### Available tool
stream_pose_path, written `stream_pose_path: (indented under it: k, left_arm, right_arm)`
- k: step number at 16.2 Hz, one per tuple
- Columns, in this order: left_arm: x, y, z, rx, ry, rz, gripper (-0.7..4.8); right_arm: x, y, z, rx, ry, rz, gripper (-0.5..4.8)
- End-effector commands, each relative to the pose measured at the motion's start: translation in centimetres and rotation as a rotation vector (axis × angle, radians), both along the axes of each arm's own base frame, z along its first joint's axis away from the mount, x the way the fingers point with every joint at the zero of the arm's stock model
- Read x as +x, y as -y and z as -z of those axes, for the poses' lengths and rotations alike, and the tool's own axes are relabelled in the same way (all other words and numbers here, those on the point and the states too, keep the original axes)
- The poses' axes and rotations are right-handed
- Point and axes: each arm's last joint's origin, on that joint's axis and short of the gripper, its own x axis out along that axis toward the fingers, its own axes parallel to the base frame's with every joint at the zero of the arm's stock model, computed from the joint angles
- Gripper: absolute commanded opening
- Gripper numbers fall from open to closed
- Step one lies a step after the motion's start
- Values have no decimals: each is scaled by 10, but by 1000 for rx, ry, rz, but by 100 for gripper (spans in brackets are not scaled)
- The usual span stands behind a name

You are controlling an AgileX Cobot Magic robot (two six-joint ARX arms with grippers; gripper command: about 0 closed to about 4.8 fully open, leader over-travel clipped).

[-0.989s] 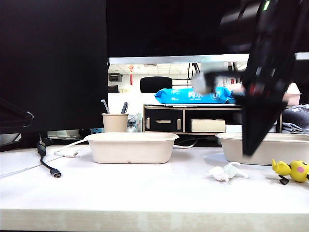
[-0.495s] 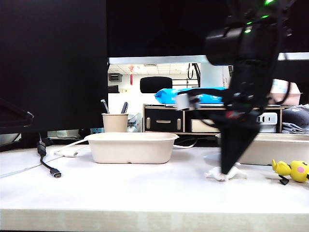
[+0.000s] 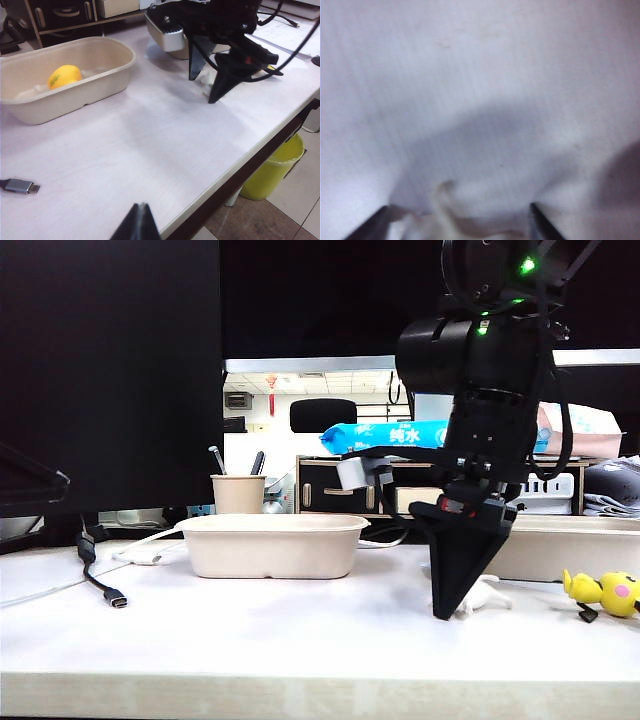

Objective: Put the dolls with similar colors into the same paper box, while dolls with different colors go into separate paper boxes.

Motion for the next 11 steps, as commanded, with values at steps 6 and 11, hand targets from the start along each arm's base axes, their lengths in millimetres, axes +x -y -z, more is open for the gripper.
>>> stream_pose_path:
  k: [6, 11]
  left_arm:
    - [0, 0, -1, -4, 8, 1, -6]
    - [0, 0, -1, -4, 8, 1, -6]
  right_arm:
    - [-5, 5, 9, -83, -53, 37, 196]
    - [1, 1, -1, -68, -25, 77, 166]
